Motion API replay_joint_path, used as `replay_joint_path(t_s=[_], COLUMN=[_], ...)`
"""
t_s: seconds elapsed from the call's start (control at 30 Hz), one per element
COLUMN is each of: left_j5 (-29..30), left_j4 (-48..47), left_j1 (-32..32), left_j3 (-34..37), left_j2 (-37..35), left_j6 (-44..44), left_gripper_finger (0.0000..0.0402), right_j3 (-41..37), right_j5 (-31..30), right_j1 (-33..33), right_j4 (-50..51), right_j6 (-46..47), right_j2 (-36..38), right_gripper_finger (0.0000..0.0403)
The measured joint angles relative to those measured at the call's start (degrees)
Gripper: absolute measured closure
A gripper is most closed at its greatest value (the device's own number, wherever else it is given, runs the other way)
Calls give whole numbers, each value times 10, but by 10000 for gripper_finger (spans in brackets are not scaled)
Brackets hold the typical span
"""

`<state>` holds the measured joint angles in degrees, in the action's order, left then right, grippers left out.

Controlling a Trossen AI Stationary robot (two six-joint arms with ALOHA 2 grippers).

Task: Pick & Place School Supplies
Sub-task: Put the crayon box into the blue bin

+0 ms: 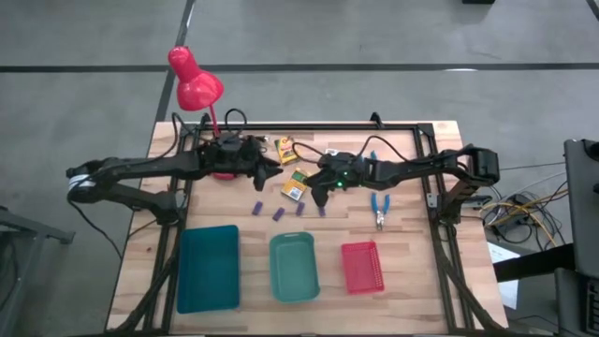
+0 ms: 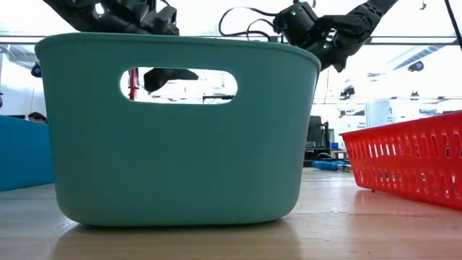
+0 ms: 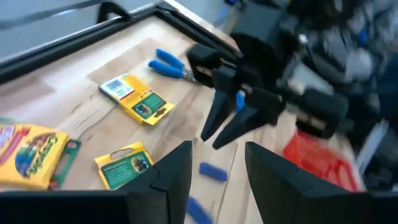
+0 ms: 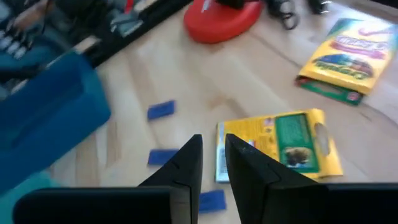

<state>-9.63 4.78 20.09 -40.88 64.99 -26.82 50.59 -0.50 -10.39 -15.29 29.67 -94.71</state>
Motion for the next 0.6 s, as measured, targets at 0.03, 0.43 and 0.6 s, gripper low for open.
replay_joint_path(t_s=[0.03, 0.43, 0.6], left_j5=[5, 3, -45], left_j4=[10, 16, 3], left_j1=[1, 28, 42], left_j3=[-3, -30, -30], left_j2=[3, 74, 88], left_j6=[-29, -118, -122], left_gripper_finger=[248, 248, 248], right_j3=[5, 13, 16], right_j5=[-10, -31, -44], right_j1=[-2, -18, -17], right_j4=[0, 12, 10], right_j6=[2, -31, -3], right_j2=[0, -6, -23], right_gripper_finger=[335, 335, 335])
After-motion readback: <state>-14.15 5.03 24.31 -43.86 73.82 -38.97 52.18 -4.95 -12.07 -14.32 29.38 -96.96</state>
